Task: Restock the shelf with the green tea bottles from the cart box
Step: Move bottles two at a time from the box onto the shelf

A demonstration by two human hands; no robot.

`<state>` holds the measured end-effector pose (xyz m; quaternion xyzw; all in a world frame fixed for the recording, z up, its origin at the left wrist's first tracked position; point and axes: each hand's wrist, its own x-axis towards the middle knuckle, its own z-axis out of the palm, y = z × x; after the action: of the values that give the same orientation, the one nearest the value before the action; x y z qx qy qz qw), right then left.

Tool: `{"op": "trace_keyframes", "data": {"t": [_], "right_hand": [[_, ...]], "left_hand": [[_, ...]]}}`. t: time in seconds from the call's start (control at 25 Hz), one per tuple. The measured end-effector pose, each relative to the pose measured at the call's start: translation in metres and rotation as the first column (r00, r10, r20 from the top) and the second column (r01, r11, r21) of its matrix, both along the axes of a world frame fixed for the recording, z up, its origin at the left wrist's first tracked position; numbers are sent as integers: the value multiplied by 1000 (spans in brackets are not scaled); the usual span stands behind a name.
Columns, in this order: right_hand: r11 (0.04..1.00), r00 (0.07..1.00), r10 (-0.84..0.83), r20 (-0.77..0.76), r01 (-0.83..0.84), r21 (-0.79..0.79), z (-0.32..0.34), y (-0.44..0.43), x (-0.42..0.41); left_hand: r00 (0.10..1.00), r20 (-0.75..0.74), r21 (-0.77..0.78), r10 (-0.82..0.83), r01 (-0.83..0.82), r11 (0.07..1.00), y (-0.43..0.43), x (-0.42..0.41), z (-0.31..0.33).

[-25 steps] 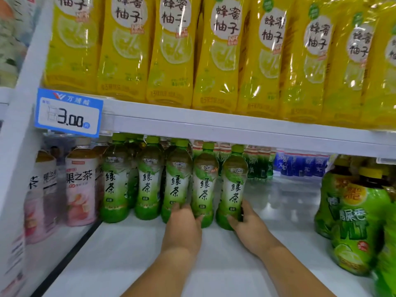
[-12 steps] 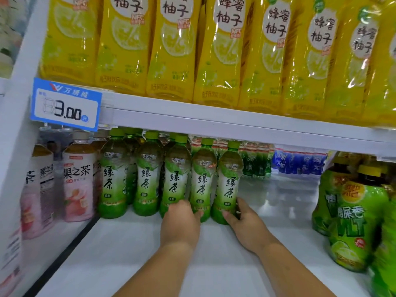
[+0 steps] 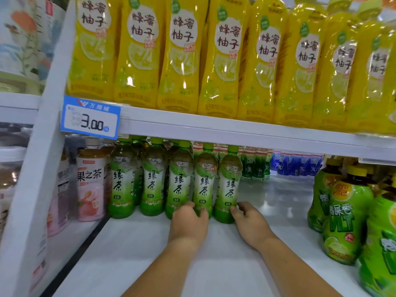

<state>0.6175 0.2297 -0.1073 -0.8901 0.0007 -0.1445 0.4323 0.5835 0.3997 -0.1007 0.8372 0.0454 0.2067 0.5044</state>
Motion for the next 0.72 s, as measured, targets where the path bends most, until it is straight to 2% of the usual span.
{"op": "trace_keyframes", "data": {"t": [0.16, 0.28, 0.4, 0.56, 0.72], "right_hand": [[997, 993, -4, -115, 13, 74, 10, 6, -16], [986, 987, 3, -162, 24, 163, 19, 12, -45], [971, 987, 25, -159, 14, 240, 23, 10, -78], [968, 987, 19, -157, 21, 250, 21, 2, -110], [966, 967, 29, -253, 38, 254, 32, 0, -146]], "left_hand": [[996, -51, -110, -67, 61, 992, 3, -20, 11], [975, -97, -181, -201, 181, 967, 11, -33, 9], [945, -151, -124, -289, 272, 954, 17, -51, 4], [927, -186, -72, -325, 317, 946, 20, -76, 13], [890, -319, -86, -326, 315, 945, 27, -99, 21]]}}
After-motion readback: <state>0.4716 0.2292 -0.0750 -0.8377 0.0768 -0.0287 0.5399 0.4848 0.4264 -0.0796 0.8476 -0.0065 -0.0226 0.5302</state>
